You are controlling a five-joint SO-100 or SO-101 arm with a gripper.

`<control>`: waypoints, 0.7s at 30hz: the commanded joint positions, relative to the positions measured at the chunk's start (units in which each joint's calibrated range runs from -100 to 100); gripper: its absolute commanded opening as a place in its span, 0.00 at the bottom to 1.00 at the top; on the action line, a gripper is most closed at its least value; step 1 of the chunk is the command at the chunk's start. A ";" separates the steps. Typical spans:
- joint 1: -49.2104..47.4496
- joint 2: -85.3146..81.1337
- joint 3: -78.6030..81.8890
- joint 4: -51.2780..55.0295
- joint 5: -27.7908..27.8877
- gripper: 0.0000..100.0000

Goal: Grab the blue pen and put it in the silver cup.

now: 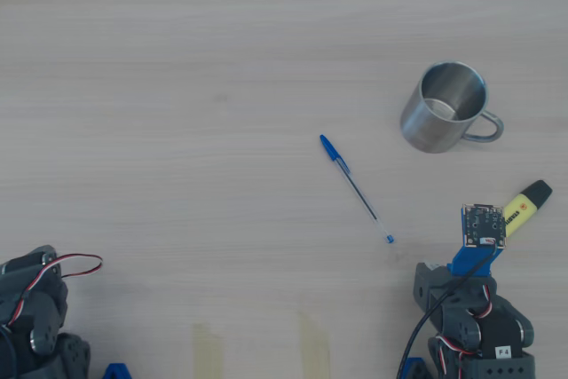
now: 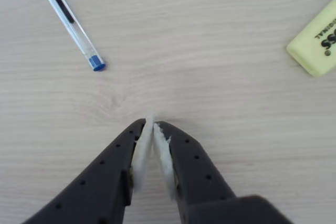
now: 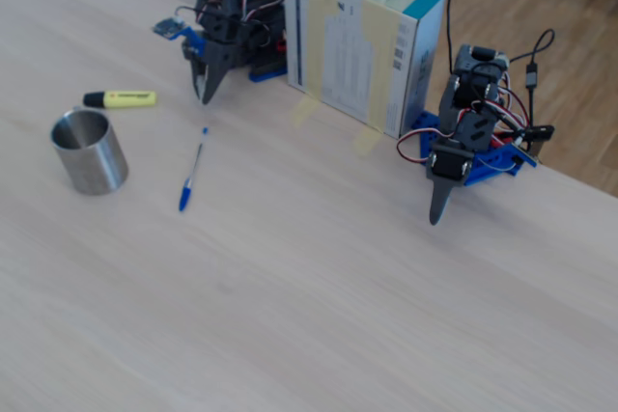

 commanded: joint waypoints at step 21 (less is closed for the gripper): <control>0.91 0.33 0.54 0.92 -0.08 0.03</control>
